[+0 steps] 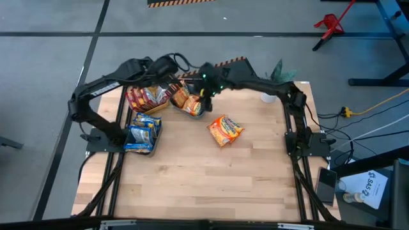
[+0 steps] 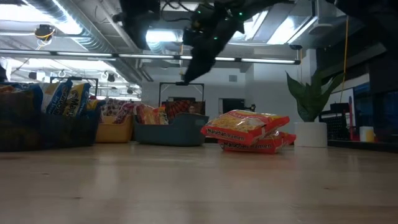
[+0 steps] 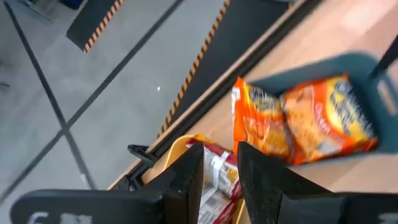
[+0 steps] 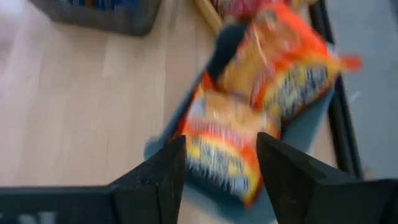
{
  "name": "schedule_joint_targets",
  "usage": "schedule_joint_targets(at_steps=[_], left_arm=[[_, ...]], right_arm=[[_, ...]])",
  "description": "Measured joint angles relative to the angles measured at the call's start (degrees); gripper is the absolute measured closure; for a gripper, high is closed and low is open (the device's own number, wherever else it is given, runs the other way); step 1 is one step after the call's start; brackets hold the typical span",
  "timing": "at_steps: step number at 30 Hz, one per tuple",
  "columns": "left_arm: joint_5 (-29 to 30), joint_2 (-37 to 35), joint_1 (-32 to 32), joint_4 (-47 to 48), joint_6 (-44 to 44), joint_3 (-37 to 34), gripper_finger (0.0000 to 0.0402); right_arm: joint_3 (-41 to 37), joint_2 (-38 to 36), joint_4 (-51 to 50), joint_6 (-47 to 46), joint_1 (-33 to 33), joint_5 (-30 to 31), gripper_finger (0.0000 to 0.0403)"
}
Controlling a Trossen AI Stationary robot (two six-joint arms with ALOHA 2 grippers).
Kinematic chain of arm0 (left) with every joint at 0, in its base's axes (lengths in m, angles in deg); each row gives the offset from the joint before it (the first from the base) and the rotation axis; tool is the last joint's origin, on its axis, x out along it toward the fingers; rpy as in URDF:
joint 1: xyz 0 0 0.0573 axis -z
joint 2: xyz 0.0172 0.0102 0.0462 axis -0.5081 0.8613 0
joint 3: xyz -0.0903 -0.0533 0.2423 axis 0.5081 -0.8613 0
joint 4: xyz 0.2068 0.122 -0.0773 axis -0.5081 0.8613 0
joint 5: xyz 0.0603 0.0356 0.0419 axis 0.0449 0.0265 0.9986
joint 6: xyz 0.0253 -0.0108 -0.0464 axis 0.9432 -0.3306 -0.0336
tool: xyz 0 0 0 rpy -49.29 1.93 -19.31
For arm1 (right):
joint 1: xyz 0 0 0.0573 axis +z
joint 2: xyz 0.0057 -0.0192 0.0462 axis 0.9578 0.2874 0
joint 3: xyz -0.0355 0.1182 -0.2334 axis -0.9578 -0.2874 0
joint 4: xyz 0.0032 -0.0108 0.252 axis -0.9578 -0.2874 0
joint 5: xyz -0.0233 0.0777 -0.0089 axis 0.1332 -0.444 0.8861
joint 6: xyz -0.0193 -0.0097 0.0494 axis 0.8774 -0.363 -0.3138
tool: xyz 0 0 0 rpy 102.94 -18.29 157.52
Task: Sort Maruchan noodles
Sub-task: Put the orange noodle pack into the blue bin
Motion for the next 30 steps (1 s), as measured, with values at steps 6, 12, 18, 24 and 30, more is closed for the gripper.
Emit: schedule_joint_targets(at_steps=[6,12,18,24,30], left_arm=[[0.63,-2.31,0.01,-0.42,-3.31,0.04,0.0310],[-0.36,-2.32,0.01,0.23,-3.17,0.04,0.0310],[-0.39,-2.30,0.01,1.25,0.54,0.04,0.0310],[-0.37,-2.30,0.01,3.81,5.11,0.04,0.0310],[-0.38,-2.26,-0.12,3.67,5.47,0.04,0.0310]], right_arm=[[-3.41,2.31,10.50,-2.15,3.69,1.53,0.0221],[-3.44,7.84,13.73,-7.78,5.75,2.77,0.0221],[-3.45,12.10,18.30,-12.26,5.88,8.21,0.0221],[-3.48,14.03,17.93,-14.45,5.62,10.12,0.0221],[-3.35,15.35,19.14,-15.08,5.65,11.26,0.0221]])
